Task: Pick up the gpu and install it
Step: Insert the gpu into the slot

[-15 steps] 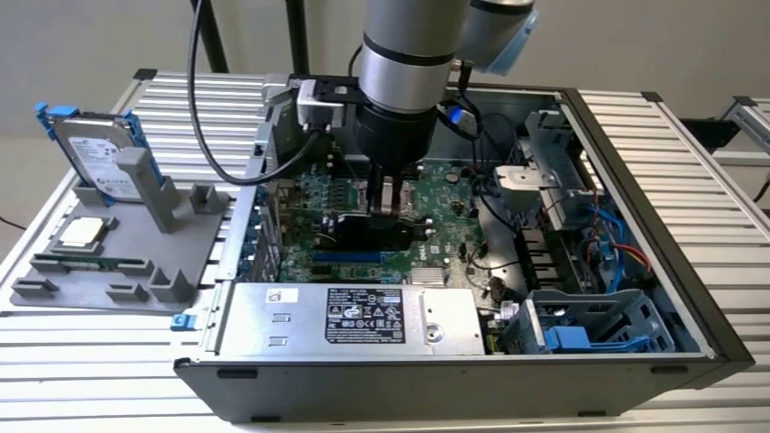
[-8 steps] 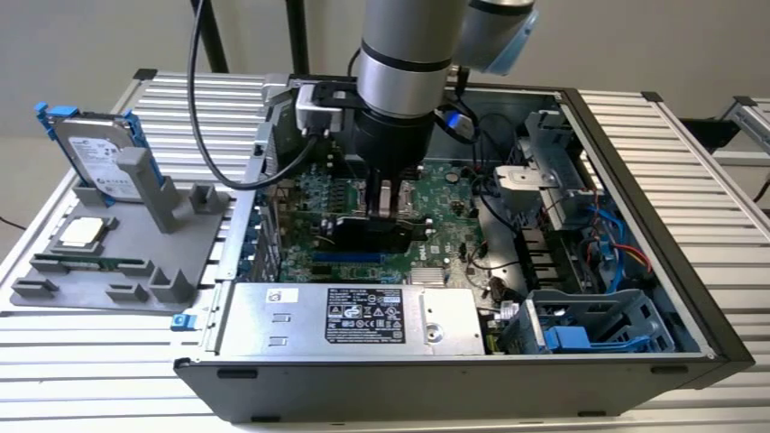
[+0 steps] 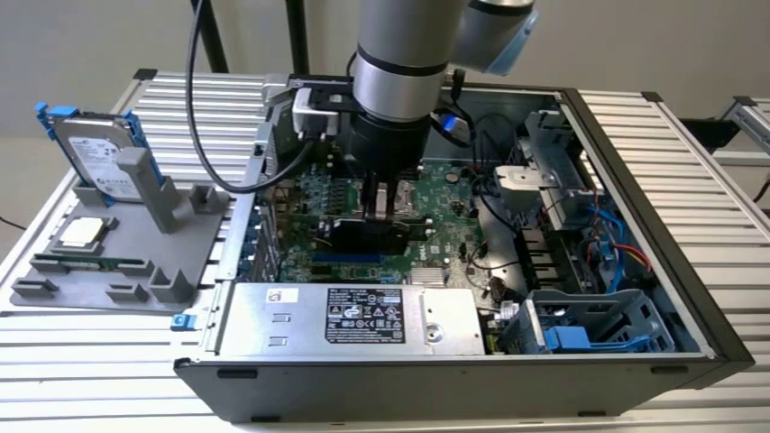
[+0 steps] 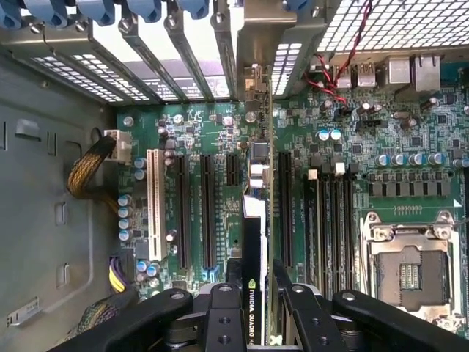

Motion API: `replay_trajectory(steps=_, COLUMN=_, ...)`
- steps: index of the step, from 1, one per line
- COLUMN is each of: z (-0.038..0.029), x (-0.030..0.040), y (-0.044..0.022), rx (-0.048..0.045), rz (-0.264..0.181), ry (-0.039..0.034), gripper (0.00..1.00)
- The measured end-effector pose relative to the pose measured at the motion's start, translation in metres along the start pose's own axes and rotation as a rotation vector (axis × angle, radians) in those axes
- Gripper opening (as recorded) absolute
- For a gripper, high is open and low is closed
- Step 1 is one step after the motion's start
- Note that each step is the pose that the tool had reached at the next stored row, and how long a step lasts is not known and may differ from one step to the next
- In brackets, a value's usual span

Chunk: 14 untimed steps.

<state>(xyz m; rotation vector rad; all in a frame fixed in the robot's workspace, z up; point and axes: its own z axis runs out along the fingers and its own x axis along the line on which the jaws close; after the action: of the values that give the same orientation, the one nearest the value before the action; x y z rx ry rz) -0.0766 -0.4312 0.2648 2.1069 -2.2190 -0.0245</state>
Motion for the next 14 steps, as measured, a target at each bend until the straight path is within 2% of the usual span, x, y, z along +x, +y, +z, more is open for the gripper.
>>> replay_trajectory(steps=14, z=0.0047, x=-0.0002, y=0.0009, rx=0.0001, rz=0.000, ry=0.0000, gripper=0.00)
